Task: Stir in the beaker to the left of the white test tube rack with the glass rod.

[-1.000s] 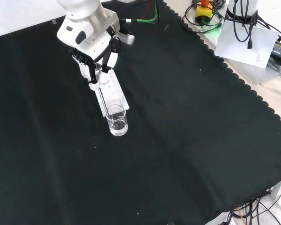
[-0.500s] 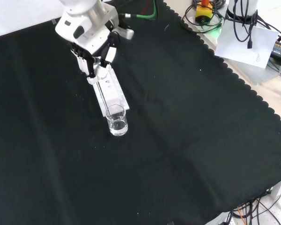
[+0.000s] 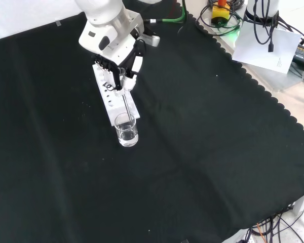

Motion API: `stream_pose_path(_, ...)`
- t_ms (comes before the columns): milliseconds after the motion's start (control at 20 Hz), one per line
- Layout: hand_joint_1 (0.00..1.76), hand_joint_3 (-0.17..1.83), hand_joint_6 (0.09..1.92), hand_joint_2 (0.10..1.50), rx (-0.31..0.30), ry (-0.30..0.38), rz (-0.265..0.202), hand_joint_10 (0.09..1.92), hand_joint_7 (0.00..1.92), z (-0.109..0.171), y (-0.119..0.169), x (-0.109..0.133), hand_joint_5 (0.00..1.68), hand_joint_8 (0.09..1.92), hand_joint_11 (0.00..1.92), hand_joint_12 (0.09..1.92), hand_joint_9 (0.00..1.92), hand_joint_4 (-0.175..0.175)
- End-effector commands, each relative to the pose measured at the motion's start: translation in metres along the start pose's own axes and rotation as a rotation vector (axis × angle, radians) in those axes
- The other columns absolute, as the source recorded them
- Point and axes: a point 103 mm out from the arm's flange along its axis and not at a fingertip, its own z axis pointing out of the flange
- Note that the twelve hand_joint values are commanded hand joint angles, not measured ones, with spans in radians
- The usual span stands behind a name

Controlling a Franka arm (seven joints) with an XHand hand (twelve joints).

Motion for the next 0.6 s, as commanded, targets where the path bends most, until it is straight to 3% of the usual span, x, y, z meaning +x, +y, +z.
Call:
stream_pose_path(50, 1.33, -0.17, 0.09, 1.05, -0.036, -0.004, -0.02, 0.8, 1.36, -0.011, -0.001, 0.013, 1.43, 0.66, 1.69, 0.5, 1.61, -0.175)
stream_pose_path(350, 1.33, -0.17, 0.09, 1.05, -0.049, -0.014, -0.017, 0.81, 1.36, -0.014, 0.004, 0.007, 1.43, 0.66, 1.69, 0.5, 1.61, -0.175)
stream_pose_path(600, 1.33, -0.17, 0.09, 1.05, -0.05, -0.013, 0.002, 0.81, 1.36, -0.017, 0.005, -0.015, 1.43, 0.66, 1.69, 0.5, 1.61, -0.175)
